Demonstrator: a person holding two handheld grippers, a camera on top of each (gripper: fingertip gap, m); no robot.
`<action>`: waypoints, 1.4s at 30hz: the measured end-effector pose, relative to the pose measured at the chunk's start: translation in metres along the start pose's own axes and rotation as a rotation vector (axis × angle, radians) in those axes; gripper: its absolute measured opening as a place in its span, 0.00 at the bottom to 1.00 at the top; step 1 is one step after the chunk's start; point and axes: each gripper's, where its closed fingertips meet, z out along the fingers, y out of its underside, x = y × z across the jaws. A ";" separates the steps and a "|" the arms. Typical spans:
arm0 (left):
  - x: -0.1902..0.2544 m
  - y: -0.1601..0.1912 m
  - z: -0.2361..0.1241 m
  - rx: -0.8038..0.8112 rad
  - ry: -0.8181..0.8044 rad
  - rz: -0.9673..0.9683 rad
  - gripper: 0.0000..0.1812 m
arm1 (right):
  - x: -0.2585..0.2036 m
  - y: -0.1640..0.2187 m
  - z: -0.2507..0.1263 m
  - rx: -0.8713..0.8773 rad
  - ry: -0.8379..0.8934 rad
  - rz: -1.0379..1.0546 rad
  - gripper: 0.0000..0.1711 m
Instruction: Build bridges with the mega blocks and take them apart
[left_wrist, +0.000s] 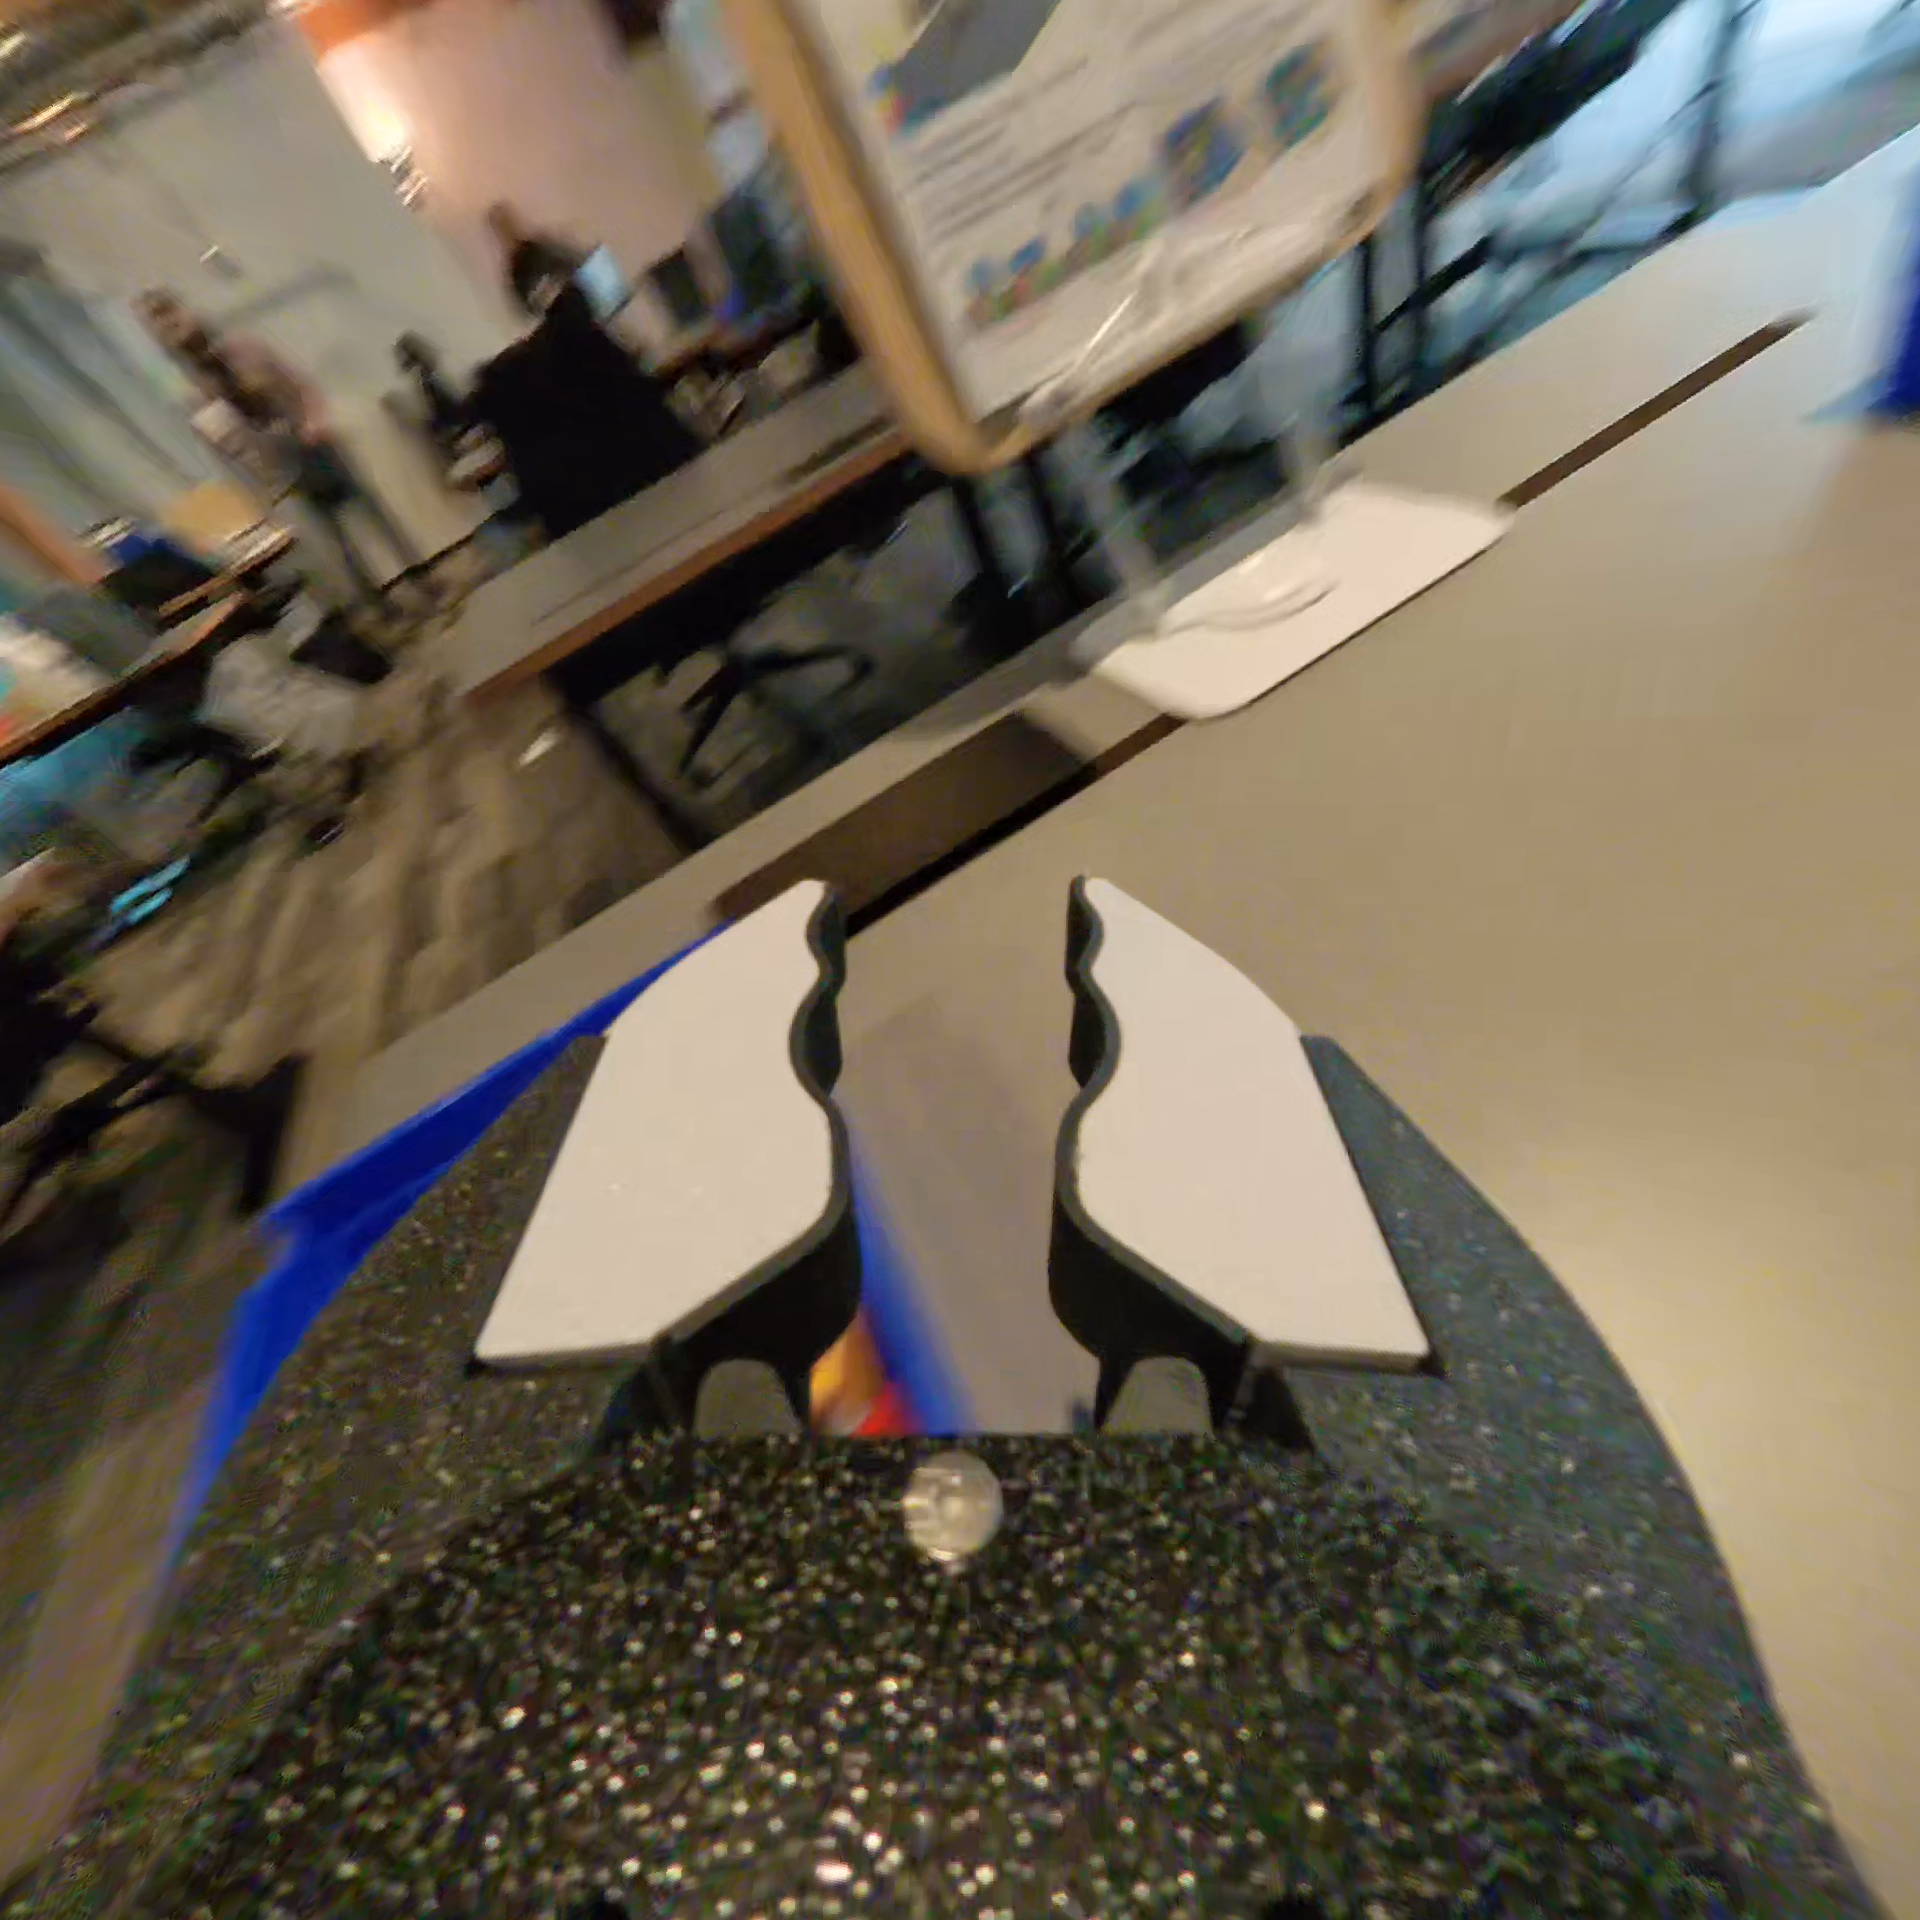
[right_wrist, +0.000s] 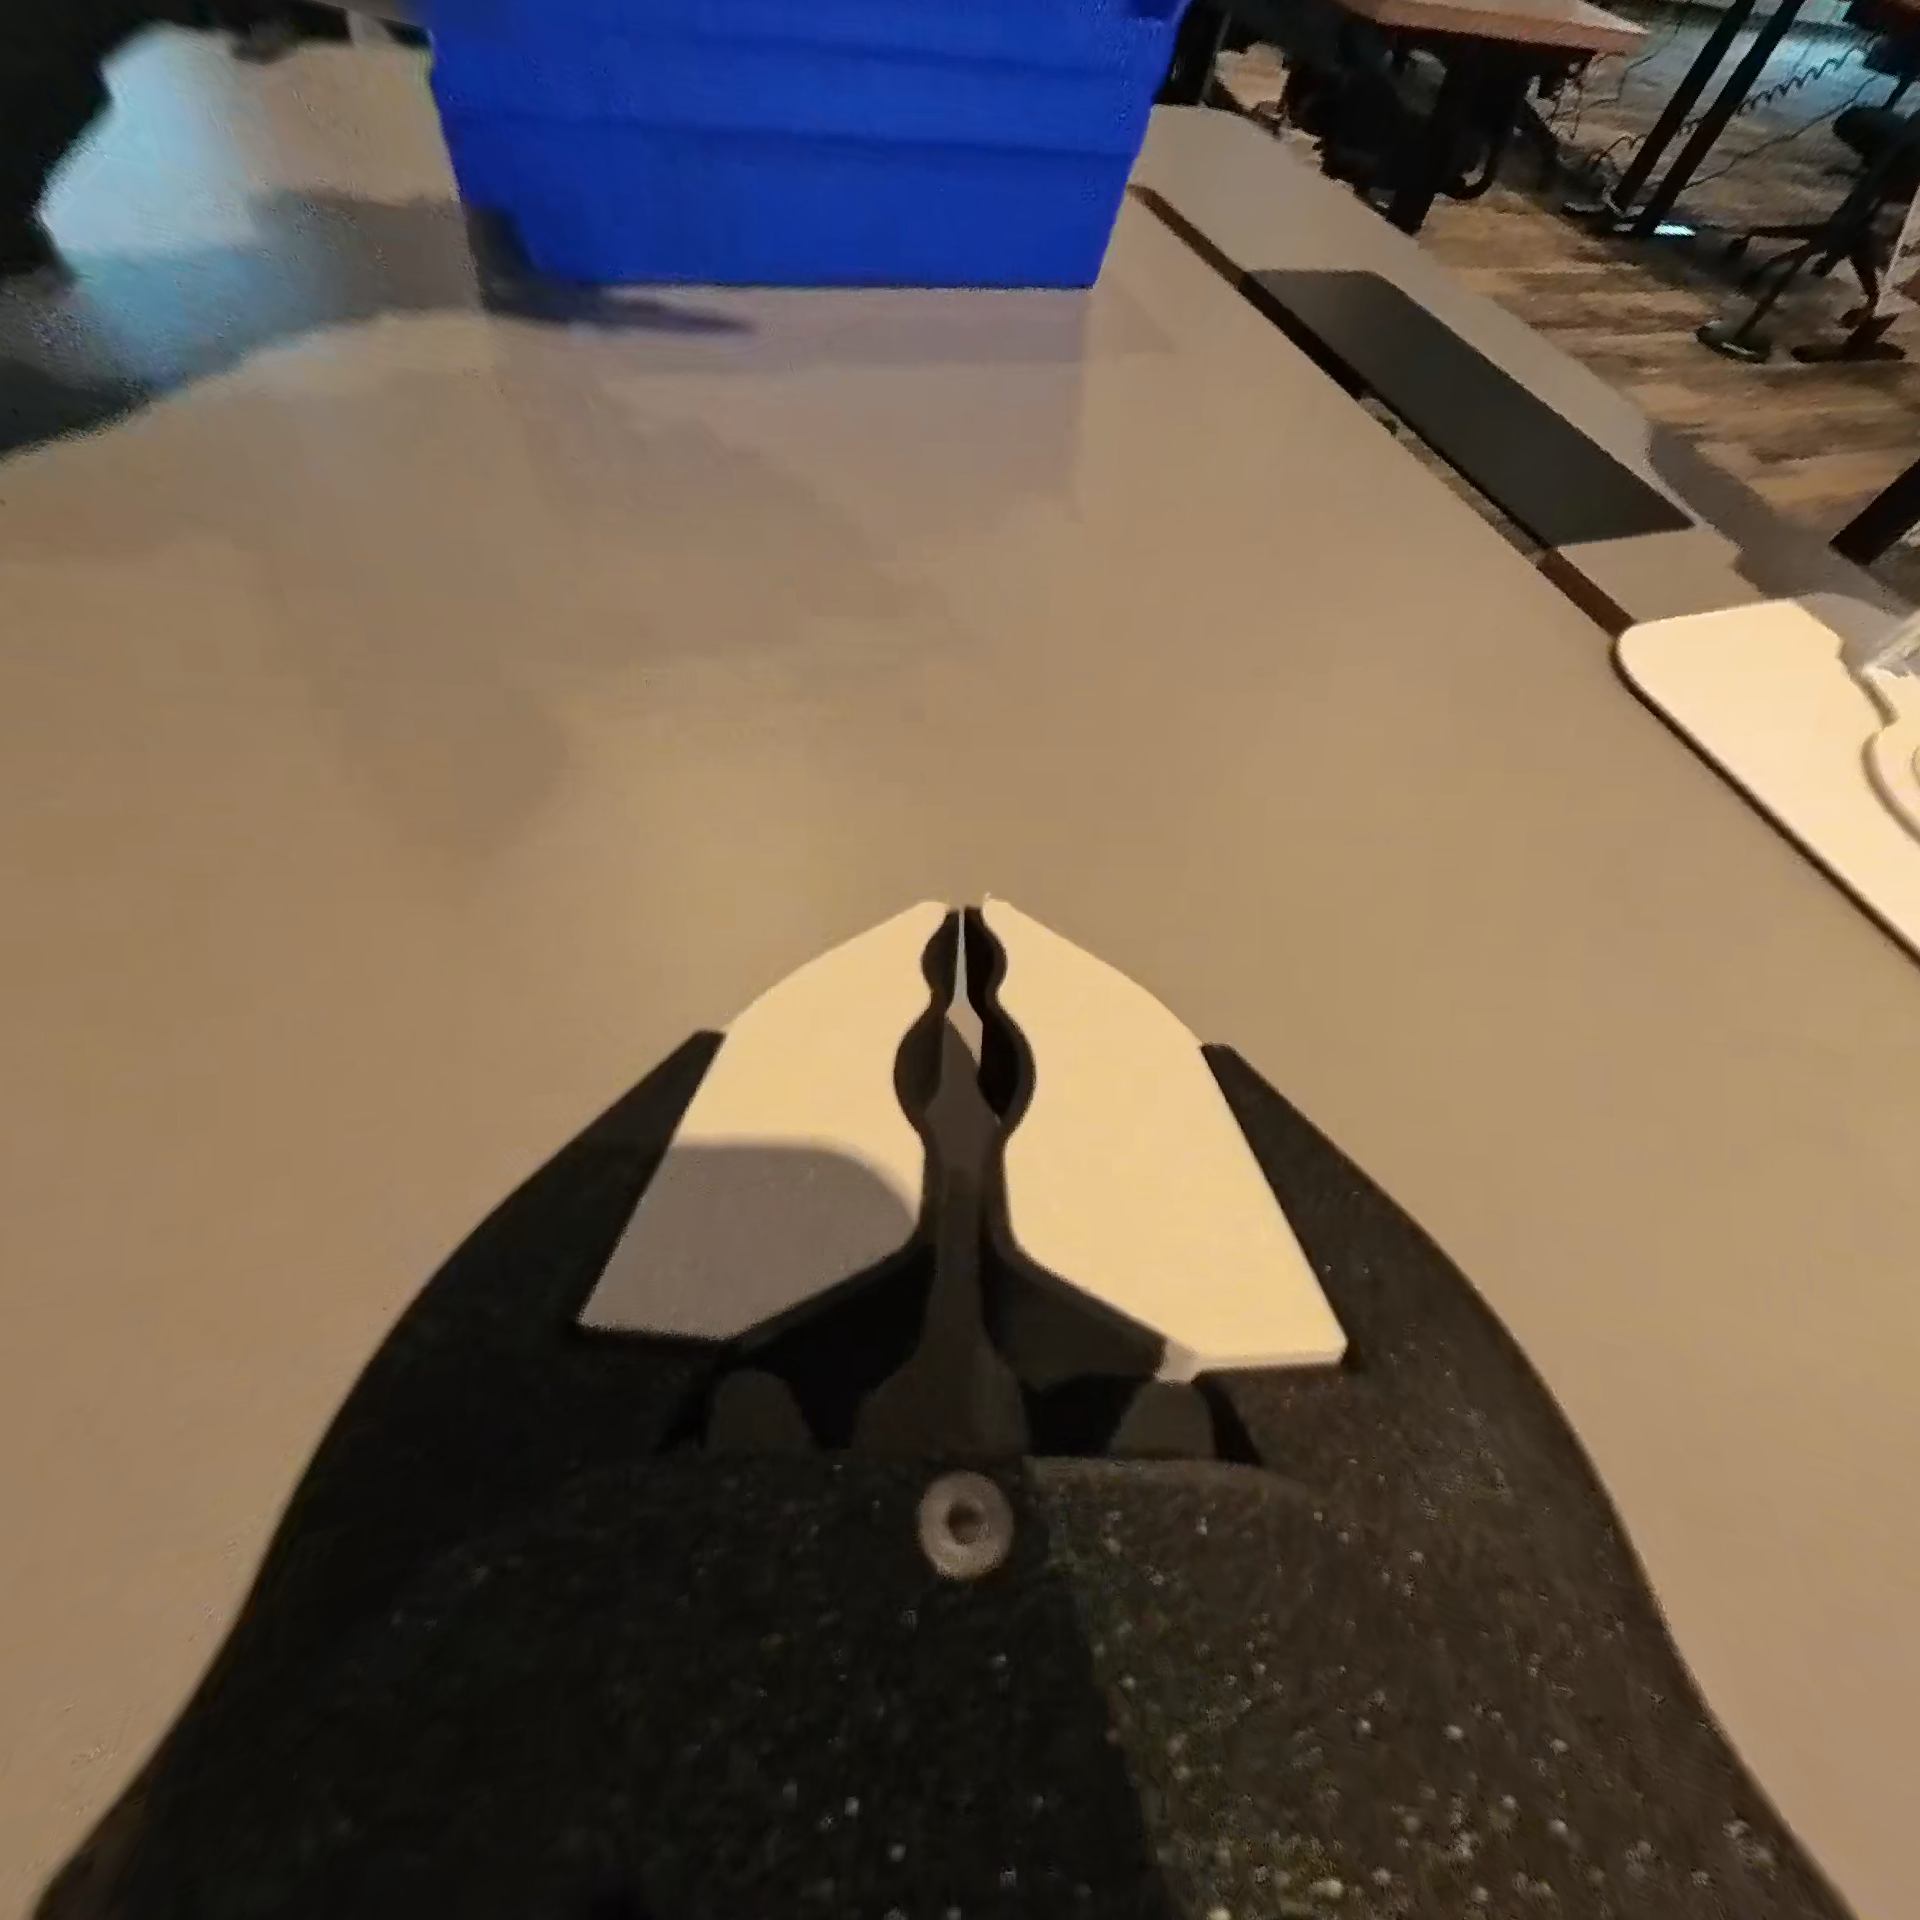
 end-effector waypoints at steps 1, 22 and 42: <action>-0.023 0.019 -0.008 -0.075 -0.077 0.013 0.22 | -0.003 0.002 0.002 -0.015 0.000 -0.027 0.00; -0.109 0.194 0.017 -0.722 -0.241 0.106 0.18 | -0.018 0.015 0.012 -0.120 -0.044 -0.141 0.00; 0.081 -0.018 0.023 0.173 0.168 0.250 0.09 | -0.018 0.019 0.016 -0.160 -0.034 -0.172 0.01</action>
